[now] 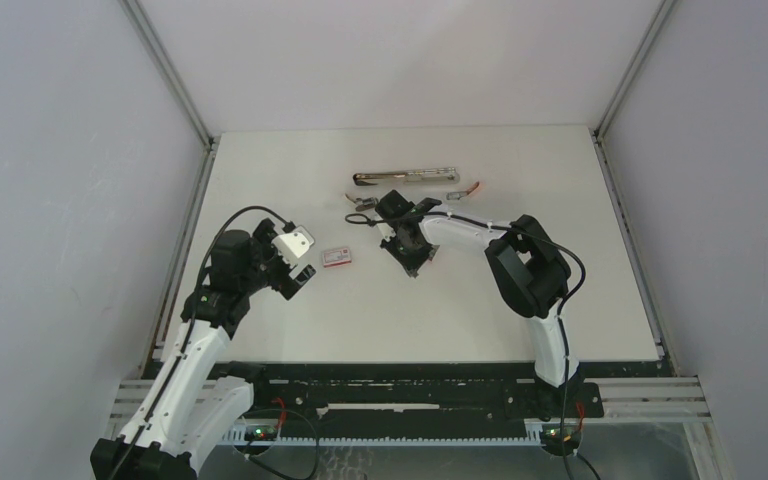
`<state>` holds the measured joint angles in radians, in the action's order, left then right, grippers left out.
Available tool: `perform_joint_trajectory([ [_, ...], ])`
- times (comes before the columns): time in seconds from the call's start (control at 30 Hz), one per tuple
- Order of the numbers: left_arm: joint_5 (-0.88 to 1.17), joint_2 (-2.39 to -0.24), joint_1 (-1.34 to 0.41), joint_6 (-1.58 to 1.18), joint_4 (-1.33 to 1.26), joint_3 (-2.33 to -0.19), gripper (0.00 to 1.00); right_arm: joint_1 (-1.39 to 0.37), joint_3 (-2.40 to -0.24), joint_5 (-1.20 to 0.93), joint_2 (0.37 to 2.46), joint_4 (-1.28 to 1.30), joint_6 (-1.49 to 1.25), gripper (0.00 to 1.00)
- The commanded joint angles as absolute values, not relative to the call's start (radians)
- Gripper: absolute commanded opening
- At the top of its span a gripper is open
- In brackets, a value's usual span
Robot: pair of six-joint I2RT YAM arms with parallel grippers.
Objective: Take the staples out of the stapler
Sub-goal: Pick up the staple from the center of the board.
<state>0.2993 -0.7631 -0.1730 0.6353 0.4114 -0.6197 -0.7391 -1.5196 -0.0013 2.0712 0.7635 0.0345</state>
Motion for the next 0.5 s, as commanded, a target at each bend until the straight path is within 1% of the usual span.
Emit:
perform_joint_trajectory([
  [0.0, 0.304, -0.757, -0.166, 0.625, 0.377, -0.603, 1.00, -0.733, -1.561, 0.019, 2.054, 0.737, 0.036, 0.15],
  [0.2, 0.304, -0.757, -0.166, 0.625, 0.377, -0.603, 1.00, -0.717, -1.573, 0.023, 1.995, 0.741, 0.072, 0.15],
  [0.47, 0.305, -0.761, -0.167, 0.624, 0.377, -0.604, 1.00, -0.633, -1.580, -0.050, 1.926, 0.748, 0.185, 0.15],
])
